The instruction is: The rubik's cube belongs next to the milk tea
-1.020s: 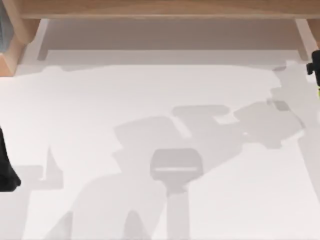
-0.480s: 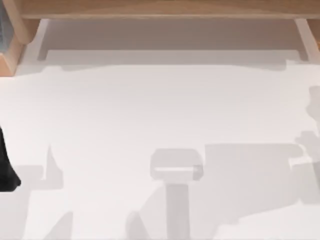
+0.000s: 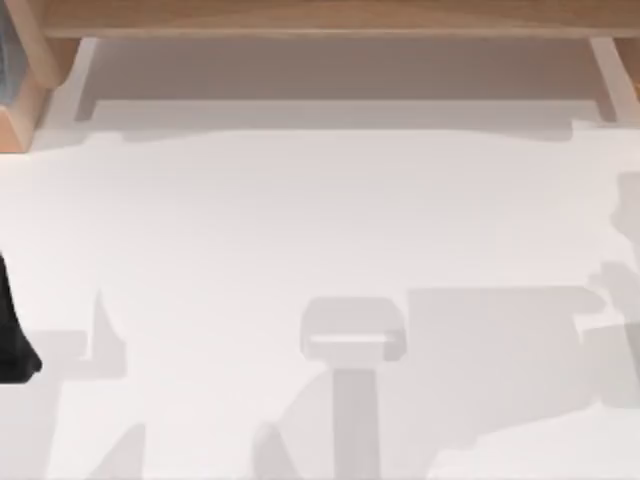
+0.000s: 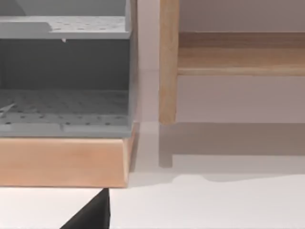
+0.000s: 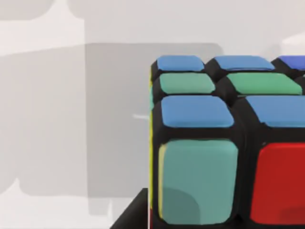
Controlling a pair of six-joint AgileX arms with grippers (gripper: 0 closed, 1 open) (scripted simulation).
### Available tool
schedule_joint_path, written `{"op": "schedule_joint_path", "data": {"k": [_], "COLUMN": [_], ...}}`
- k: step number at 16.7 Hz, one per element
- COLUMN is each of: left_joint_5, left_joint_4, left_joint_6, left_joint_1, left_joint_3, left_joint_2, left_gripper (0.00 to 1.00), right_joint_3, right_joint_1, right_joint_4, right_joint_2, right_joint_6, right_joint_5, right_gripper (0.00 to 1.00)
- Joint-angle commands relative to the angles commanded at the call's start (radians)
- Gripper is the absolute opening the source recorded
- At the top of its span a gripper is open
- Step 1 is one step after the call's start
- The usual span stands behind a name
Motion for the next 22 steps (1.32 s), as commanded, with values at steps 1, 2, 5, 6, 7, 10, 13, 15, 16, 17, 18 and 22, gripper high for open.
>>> {"op": "schedule_joint_path", "data": {"k": [1,2,5,6,7,10,13,15,16,17,18,22], "left_joint_5": [0.000,0.000,0.000,0.000,0.000,0.000,0.000,0.000,0.000,0.000,0.000,0.000], "left_joint_4": [0.000,0.000,0.000,0.000,0.000,0.000,0.000,0.000,0.000,0.000,0.000,0.000], "left_joint_6": [0.000,0.000,0.000,0.000,0.000,0.000,0.000,0.000,0.000,0.000,0.000,0.000], "left_joint_1": [0.000,0.000,0.000,0.000,0.000,0.000,0.000,0.000,0.000,0.000,0.000,0.000], "left_joint_3": [0.000,0.000,0.000,0.000,0.000,0.000,0.000,0.000,0.000,0.000,0.000,0.000], "left_joint_2": [0.000,0.000,0.000,0.000,0.000,0.000,0.000,0.000,0.000,0.000,0.000,0.000], "left_gripper": [1.00,1.00,1.00,1.00,1.00,1.00,1.00,1.00,1.00,1.00,1.00,1.00], "right_joint_3": [0.002,0.005,0.014,0.016,0.018,0.020,0.012,0.001,-0.006,-0.013,-0.021,-0.061], "right_joint_1": [0.005,0.009,0.018,0.021,0.023,0.032,0.034,0.028,0.023,0.017,0.011,-0.011], "right_joint_4": [0.003,0.006,0.014,0.016,0.018,0.025,0.037,0.048,0.053,0.058,0.062,0.074], "right_joint_2": [-0.001,-0.003,-0.005,-0.007,-0.009,-0.017,-0.026,-0.027,-0.026,-0.023,-0.017,0.020], "right_joint_6": [-0.003,-0.007,-0.017,-0.019,-0.021,-0.023,-0.020,-0.016,-0.013,-0.010,-0.007,0.003], "right_joint_5": [0.001,0.003,0.009,0.009,0.009,0.008,0.008,0.007,0.006,0.005,0.003,-0.002], "right_gripper": [0.00,0.00,0.00,0.00,0.00,0.00,0.00,0.00,0.00,0.00,0.00,0.00]}}
